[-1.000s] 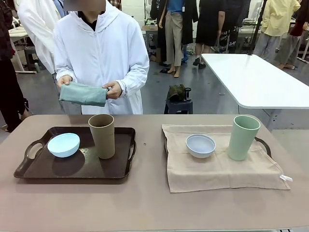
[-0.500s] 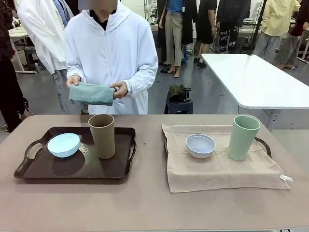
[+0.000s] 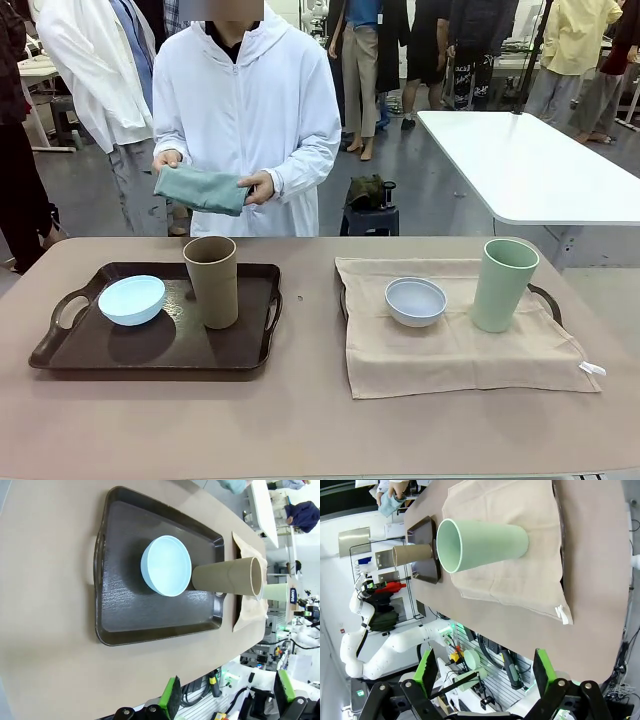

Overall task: Set up a tray with a mat and arrange the tableware.
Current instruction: Pick up the Picnic Bowl and Reusable plastic cup from the Handle tray in front of the human's position and hold them in the air.

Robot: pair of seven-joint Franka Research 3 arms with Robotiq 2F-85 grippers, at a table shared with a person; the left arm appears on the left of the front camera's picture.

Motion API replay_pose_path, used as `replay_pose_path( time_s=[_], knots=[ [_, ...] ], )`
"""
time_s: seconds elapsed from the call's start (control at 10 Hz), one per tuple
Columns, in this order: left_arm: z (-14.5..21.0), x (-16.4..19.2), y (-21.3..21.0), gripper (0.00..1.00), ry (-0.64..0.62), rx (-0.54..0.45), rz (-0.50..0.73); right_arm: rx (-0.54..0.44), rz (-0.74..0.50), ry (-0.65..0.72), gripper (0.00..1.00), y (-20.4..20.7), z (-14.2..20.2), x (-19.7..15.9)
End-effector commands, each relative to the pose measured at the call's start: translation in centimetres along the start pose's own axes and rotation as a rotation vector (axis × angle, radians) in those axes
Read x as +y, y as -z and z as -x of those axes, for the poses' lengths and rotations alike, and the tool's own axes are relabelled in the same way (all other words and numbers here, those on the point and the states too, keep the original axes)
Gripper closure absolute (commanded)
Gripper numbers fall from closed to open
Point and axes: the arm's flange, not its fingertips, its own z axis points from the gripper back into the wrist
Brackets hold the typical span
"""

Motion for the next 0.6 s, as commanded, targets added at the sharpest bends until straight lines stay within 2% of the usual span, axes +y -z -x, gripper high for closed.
replay_pose_path(
  time_s=[0.0,0.5],
  knots=[
    [0.01,-0.03,-0.12,0.0,-0.013,-0.001,0.004,0.006,-0.006,-0.008,0.0,-0.25,-0.08,-0.15],
    [0.01,-0.03,-0.12,0.0,-0.013,-0.001,0.004,0.006,-0.006,-0.008,0.0,-0.25,-0.08,-0.15]
  ],
)
